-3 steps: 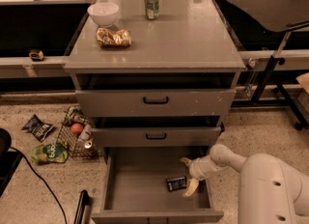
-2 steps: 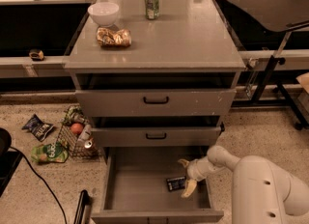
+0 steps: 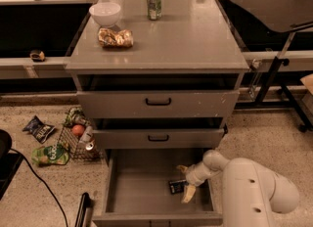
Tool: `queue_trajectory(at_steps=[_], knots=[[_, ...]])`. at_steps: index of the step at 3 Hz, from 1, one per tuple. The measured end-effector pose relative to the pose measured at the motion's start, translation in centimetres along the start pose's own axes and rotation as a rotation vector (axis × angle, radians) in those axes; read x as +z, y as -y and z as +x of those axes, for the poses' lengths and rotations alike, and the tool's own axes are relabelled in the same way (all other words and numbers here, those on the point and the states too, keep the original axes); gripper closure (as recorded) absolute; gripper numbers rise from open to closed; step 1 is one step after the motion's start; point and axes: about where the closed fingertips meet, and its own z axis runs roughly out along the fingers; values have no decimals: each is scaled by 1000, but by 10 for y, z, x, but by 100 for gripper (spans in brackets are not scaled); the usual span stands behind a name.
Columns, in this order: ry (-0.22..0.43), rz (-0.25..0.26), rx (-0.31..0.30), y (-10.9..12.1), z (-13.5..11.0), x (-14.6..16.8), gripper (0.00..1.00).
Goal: Pick rxbar blueberry from bottom drawer and place on counter
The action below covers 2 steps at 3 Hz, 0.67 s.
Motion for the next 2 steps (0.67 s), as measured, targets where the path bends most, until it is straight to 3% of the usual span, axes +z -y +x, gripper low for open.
queue_trajectory(at_steps=[1,2], knots=[[-31,-15,14,1,11,14,0],[-46,-29,27,1,20,25,13]])
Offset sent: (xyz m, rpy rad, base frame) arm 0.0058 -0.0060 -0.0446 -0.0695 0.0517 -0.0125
